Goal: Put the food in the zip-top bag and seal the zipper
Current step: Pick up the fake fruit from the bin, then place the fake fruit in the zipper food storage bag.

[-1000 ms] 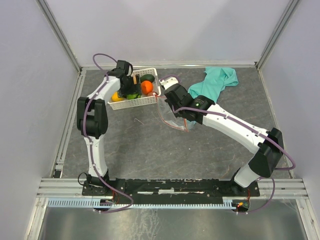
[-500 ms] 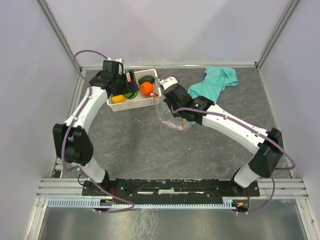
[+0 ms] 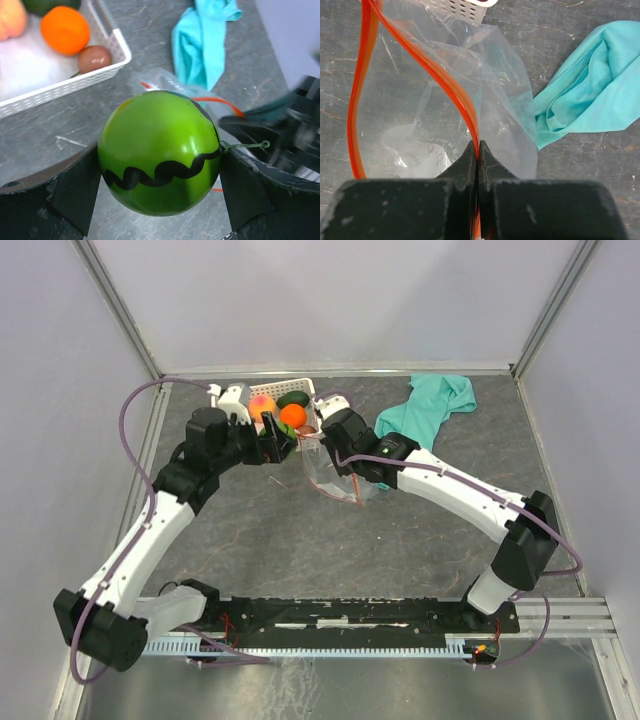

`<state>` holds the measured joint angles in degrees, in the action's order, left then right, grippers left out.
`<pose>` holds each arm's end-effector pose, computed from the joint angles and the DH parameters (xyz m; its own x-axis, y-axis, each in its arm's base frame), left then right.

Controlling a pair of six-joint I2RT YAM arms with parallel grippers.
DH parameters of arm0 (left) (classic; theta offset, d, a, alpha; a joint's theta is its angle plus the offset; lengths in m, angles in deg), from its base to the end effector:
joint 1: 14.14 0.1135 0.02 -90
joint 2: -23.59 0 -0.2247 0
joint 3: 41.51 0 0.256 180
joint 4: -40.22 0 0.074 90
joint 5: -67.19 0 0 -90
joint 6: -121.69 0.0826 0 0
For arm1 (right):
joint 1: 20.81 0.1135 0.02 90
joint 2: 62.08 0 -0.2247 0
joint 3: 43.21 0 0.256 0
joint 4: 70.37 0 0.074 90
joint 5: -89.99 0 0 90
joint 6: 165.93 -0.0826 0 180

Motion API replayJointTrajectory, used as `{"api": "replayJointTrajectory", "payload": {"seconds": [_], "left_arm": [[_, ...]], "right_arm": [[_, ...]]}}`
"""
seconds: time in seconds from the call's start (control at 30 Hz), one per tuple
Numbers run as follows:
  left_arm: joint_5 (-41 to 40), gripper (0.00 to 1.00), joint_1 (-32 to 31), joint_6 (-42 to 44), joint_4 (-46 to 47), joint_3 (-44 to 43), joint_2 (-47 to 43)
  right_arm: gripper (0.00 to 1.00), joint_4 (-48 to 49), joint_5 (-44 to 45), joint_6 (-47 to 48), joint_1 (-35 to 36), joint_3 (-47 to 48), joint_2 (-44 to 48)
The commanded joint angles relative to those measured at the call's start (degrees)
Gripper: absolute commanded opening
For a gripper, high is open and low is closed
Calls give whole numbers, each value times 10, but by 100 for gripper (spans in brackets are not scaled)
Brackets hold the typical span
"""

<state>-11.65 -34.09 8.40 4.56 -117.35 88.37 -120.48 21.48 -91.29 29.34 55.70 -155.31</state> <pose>0.2920 -0.1230 0.3014 -0.5572 -0.2104 -0.8033 0.3047 0.8481 -0.4335 0.2764 0.2840 0.2576 -0.5774 -0.3071 -0.7565 -0.4084 0.9110 -0.0581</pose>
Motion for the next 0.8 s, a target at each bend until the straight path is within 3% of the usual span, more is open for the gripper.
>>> {"api": "replayJointTrajectory", "payload": {"seconds": [0.0, 0.3, 0.47, 0.77], "left_arm": [[11, 67, -35, 7, 113, 41, -72], [28, 65, -107, 47, 285, 152, -137], [43, 64, -119, 58, 397, 221, -138], [49, 65, -134, 128, 492, 293, -105]], "right_arm": [[2, 31, -13, -22, 2, 17, -4], [2, 27, -21, -29, 2, 27, -4], [2, 29, -34, -38, 2, 27, 3], [2, 31, -59, -48, 1, 31, 10]]}}
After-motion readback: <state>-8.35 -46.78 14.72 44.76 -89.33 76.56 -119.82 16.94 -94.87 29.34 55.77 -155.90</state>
